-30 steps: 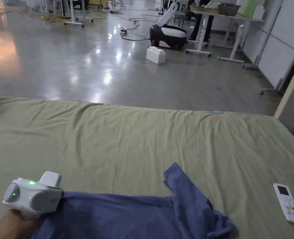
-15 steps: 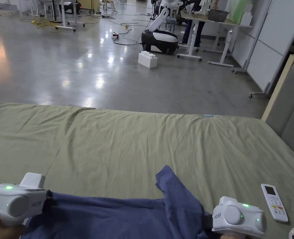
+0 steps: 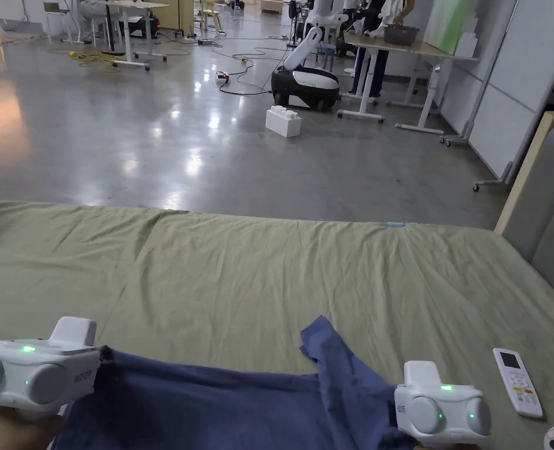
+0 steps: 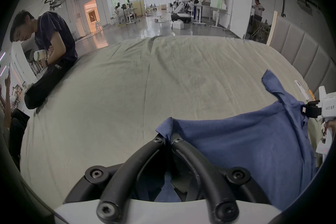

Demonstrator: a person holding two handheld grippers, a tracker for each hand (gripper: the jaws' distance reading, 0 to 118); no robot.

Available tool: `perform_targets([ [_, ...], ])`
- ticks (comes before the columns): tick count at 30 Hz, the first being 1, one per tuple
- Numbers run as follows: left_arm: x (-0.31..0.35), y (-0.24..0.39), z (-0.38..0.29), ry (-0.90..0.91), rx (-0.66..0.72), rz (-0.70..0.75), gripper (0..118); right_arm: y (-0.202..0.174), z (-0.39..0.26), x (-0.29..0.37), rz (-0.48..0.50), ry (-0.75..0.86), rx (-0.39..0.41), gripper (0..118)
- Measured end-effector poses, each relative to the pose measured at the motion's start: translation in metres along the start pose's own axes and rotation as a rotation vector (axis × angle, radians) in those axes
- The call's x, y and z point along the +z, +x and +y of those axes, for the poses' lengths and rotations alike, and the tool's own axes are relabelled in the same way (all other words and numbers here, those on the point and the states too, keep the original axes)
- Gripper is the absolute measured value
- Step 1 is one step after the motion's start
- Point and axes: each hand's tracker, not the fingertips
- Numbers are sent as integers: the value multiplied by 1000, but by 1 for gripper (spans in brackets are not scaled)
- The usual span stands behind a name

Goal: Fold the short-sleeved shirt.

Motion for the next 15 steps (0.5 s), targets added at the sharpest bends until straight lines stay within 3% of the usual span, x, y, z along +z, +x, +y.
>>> perform_targets([
  [13, 129, -20, 34, 181, 61, -4, 5, 62, 45, 149, -36, 283, -72, 3],
  [14, 142, -23, 37, 202, 71, -5, 5, 54, 43, 124, -39, 297, -74, 3],
  [15, 158, -25, 41, 227, 88, -7, 5, 56, 43, 131, 27, 261, -79, 3],
])
